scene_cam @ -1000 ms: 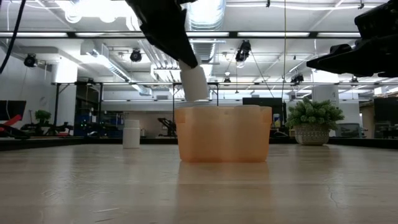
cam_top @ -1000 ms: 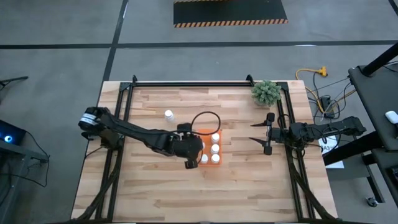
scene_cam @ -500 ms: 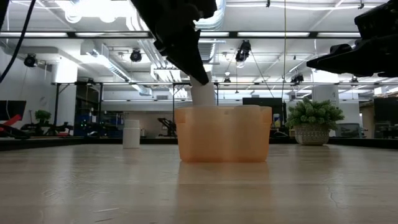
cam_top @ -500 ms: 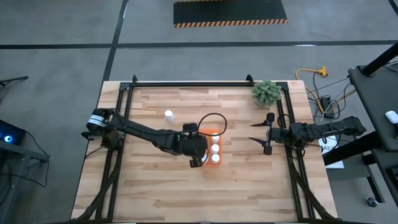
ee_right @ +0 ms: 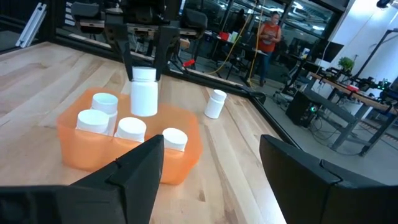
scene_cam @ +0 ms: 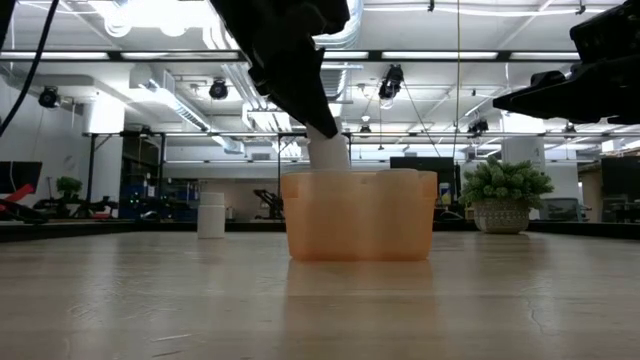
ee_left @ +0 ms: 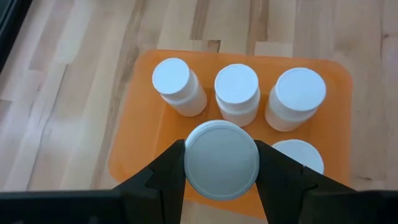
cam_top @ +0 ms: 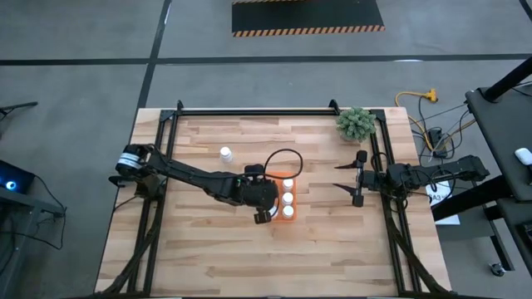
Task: Pick and place pill bottles into a basket
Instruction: Put the white pill bottle into the orange bin
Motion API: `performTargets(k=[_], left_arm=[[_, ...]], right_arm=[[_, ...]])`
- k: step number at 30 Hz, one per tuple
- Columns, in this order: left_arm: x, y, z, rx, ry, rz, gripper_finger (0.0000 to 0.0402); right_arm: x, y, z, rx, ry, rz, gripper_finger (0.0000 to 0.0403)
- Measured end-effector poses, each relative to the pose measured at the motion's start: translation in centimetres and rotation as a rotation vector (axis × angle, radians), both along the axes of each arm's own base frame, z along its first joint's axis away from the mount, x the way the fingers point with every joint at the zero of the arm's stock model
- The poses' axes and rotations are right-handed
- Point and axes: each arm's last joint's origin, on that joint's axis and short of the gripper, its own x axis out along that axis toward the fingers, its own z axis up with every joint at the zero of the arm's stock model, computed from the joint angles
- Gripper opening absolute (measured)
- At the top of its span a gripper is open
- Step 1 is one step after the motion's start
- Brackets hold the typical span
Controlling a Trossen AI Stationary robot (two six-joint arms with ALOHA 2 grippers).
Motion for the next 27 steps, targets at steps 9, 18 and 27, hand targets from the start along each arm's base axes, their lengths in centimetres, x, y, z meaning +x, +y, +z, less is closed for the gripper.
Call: performTargets(k=[9, 18, 27], left_arm=[[0.0, 0.4, -1.1, -0.027, -0.008, -0.005, 0.0143], [0.0, 0.9, -1.5, -0.041, -0.007, 0.000, 0.0143], [1.4, 1.1, -4.2, -0.063, 0.070, -0.012, 0.0143]], right_arm=[[0.0, 0.0, 0.0, -0.001, 0.000, 0.000, 0.0249], [0.0, 0.0, 0.0, 0.001, 0.000, 0.000, 0.0256], [0.0, 0.0, 0.0, 0.001, -0.001, -0.001, 0.0249]])
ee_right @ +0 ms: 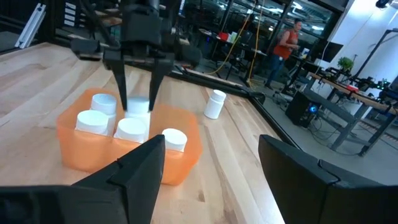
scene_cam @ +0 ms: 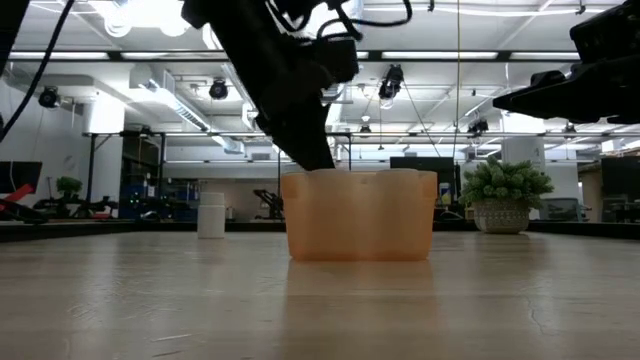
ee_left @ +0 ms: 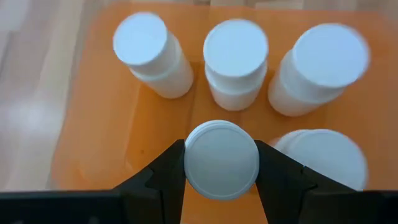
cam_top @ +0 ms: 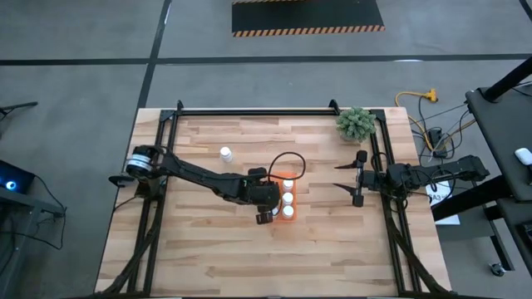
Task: Pick and place pill bottles into a basket
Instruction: Put the white pill bottle into the orange bin
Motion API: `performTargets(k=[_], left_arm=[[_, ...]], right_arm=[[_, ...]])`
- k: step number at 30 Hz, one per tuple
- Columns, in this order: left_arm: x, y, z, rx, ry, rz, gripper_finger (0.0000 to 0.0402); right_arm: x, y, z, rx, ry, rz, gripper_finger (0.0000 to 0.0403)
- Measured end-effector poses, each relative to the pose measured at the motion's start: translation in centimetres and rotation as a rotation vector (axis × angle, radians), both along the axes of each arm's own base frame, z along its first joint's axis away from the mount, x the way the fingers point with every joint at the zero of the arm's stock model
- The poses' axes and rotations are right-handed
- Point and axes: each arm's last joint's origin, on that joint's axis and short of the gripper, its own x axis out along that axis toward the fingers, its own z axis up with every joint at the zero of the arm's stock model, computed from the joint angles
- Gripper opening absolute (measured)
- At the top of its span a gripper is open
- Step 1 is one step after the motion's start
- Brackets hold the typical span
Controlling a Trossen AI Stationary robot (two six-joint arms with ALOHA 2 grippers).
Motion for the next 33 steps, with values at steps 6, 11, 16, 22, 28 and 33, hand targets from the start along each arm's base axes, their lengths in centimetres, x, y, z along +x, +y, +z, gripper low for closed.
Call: performTargets(k=[6, 11, 16, 22, 28, 33], left_arm=[[0.59, 0.34, -0.31, -0.002, 0.001, 0.012, 0.0143], [0.58, 0.36, -0.30, -0.007, 0.003, 0.010, 0.0143], [0.53, 0.38, -0.44, -0.007, 0.008, 0.011, 0.0143], [0.51, 0.38, -0.50, -0.021, 0.005, 0.029, 0.0161], [0.50, 0.38, -0.53, -0.022, 0.007, 0.031, 0.0183], [0.53, 0.36, -0.39, -0.023, 0.007, 0.031, 0.0178]], right_arm=[[-0.01, 0.01, 0.00, -0.002, 0.001, 0.002, 0.0254], [0.00, 0.01, -0.01, -0.002, 0.002, 0.001, 0.0255], [0.00, 0.01, -0.01, -0.001, 0.001, 0.001, 0.0249], [0.00, 0.01, -0.01, -0.002, 0.001, 0.001, 0.0252], [0.00, 0.01, -0.01, 0.000, 0.001, 0.001, 0.0255], [0.00, 0.01, -0.01, 0.000, 0.001, 0.001, 0.0249]])
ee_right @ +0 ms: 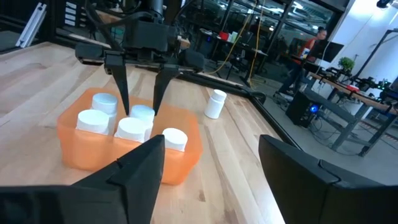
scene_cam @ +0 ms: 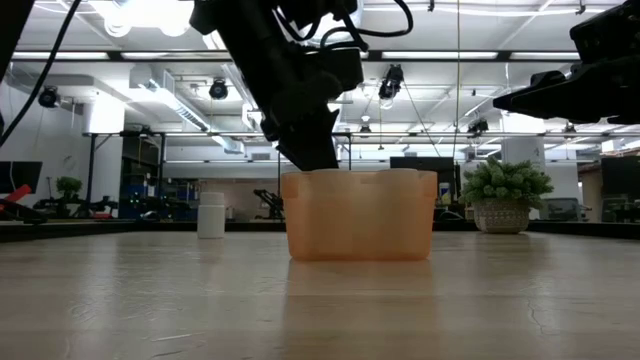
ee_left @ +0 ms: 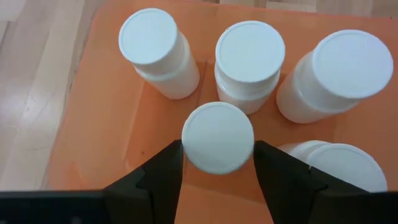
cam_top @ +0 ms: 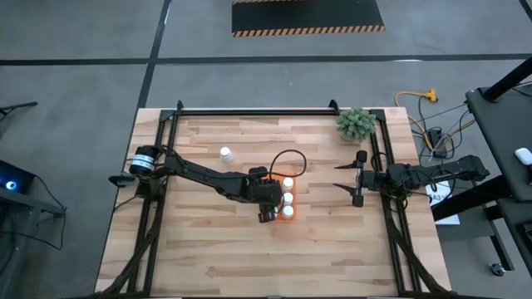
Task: Pick and place pill bottles into a basket
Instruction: Put the white pill bottle into the orange bin
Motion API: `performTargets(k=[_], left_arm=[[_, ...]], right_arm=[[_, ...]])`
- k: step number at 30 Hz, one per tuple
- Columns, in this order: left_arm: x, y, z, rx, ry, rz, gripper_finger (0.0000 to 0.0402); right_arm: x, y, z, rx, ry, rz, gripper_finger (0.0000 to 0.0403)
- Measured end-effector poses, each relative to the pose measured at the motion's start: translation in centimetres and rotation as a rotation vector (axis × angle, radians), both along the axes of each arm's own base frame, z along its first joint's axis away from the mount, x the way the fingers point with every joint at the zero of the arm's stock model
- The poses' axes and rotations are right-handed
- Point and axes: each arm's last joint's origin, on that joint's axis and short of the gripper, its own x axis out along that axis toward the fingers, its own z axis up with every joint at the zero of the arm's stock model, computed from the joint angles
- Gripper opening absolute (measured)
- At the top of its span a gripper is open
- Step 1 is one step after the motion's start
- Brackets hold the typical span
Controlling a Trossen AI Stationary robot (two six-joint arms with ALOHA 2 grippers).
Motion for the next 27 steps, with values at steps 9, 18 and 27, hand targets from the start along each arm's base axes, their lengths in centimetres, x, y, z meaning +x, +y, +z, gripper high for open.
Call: performTargets(k=[9, 18, 27], left_arm=[[-0.5, -0.3, 1.8, -0.032, -0.049, 0.006, 0.0179], [-3.0, -2.7, 6.2, -0.026, -0.163, -0.089, 0.0179], [-6.6, -2.3, 6.5, 0.138, -0.212, -0.022, 0.0179]], right_arm=[[0.0, 0.0, 0.0, -0.001, 0.000, -0.001, 0.0256], [0.0, 0.0, 0.0, -0.002, 0.000, 0.000, 0.0249], [0.0, 0.0, 0.0, -0.001, 0.000, 0.000, 0.0256]])
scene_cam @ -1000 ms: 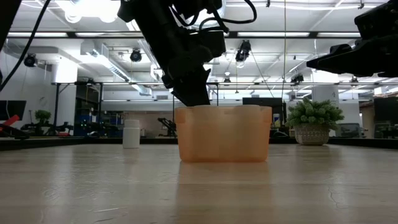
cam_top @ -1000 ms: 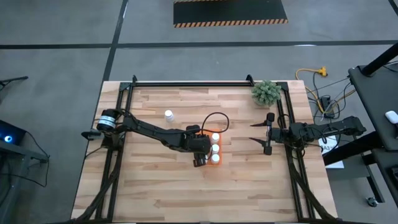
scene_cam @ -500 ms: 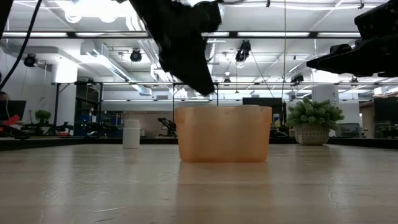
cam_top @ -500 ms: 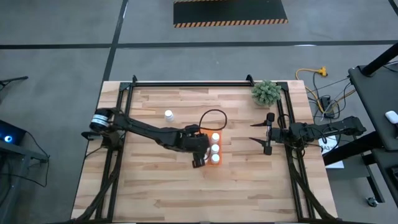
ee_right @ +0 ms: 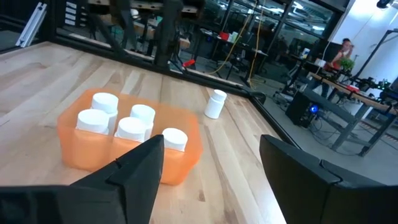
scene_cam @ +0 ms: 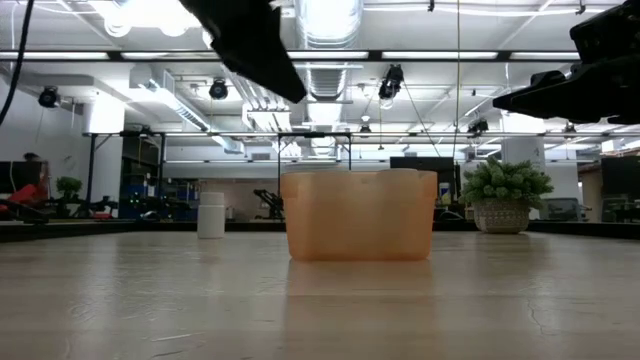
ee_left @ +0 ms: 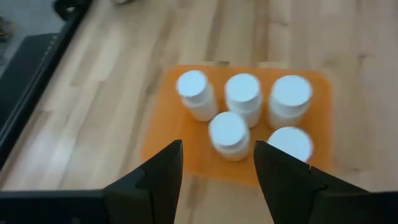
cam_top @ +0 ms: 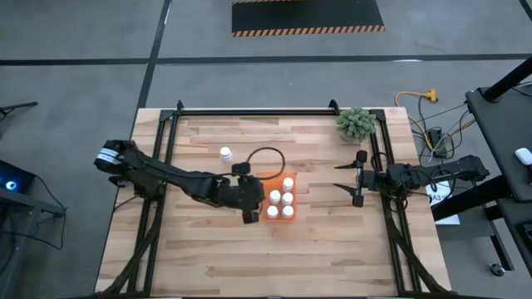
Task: Pick and place pill bottles into a basket
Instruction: Put the white pill bottle into the orange bin
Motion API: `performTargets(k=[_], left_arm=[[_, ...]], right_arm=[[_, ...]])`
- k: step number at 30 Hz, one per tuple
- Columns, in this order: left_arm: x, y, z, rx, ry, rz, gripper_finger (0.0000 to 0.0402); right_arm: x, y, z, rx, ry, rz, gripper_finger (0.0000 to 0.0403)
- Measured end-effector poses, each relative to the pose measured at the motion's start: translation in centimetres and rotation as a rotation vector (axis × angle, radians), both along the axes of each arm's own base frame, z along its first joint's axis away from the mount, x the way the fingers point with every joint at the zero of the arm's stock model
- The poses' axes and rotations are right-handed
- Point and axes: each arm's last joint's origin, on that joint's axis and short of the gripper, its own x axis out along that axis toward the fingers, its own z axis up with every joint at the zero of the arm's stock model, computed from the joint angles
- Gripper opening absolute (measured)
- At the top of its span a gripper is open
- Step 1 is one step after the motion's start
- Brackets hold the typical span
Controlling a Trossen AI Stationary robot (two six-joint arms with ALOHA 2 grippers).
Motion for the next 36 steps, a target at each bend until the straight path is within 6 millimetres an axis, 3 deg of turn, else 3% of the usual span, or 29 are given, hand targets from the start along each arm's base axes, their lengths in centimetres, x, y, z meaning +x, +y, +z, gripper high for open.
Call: performTargets(k=[7, 15, 36], left_arm=[[-3.3, 2.2, -1.1, 0.064, -0.074, 0.118, 0.0180], [-5.5, 3.6, -1.1, 0.086, -0.225, 0.220, 0.0180], [-6.1, 4.3, -1.9, 0.210, -0.204, 0.315, 0.0180]], right_arm=[[0.0, 0.0, 0.0, 0.000, -0.001, 0.000, 0.0249], [0.0, 0.0, 0.0, 0.000, 0.002, -0.001, 0.0254], [0.1, 0.0, -0.2, -0.003, 0.019, 0.000, 0.0256]])
